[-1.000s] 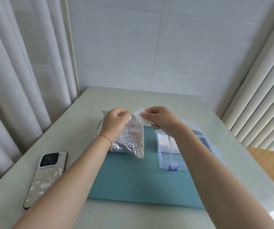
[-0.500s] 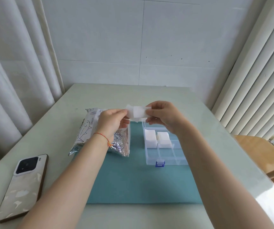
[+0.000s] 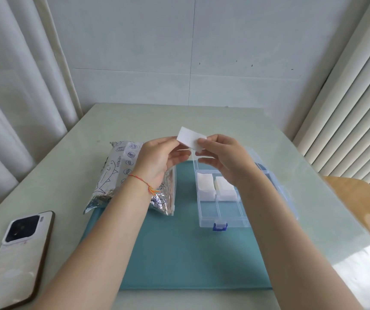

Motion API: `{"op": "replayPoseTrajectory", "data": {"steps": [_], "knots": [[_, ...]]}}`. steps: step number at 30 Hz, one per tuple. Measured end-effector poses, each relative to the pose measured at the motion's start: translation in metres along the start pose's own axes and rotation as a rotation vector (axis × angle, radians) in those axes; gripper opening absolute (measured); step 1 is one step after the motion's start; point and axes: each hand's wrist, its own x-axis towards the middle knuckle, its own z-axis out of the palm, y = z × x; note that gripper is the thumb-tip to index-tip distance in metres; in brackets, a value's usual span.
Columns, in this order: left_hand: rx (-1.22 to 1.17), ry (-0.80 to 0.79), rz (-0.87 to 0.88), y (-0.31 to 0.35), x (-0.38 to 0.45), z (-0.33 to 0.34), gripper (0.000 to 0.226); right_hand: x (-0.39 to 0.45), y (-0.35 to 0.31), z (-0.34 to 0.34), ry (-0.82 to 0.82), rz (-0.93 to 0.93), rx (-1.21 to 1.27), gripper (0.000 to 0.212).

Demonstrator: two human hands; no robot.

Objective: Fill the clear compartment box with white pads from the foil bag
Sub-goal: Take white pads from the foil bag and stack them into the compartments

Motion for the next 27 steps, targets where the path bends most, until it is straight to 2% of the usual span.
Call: {"op": "replayPoseTrajectory", "data": {"steps": [5,16,19,23,25,27], "knots": [[0.013,-0.012,-0.027,0.002,-0.001,-0.003,0.014,-0.002,-0.001,0.003,0.019,-0.009,0.111,0.02],[-0.085,-0.072,-0.072,0.006,-0.002,-0.005,0.021,-0.004,-0.006,0.002,0.043,-0.062,0.052,0.022],[-0.004,-0.033,-0.016,0.002,-0.003,-0.004,0.012,-0.005,-0.006,0.004,0.045,-0.074,0.015,0.016],[0.03,0.057,0.035,0.002,-0.001,-0.008,0.007,-0.009,-0.009,0.006,-0.003,-0.045,-0.085,0.021],[-0.025,0.011,0.049,0.005,-0.001,-0.009,0.005,-0.012,-0.011,0.008,-0.027,-0.033,-0.061,0.018],[-0.095,-0.128,0.072,0.006,-0.002,-0.01,0.017,-0.015,-0.013,0.011,-0.065,-0.007,0.05,0.015]]}}
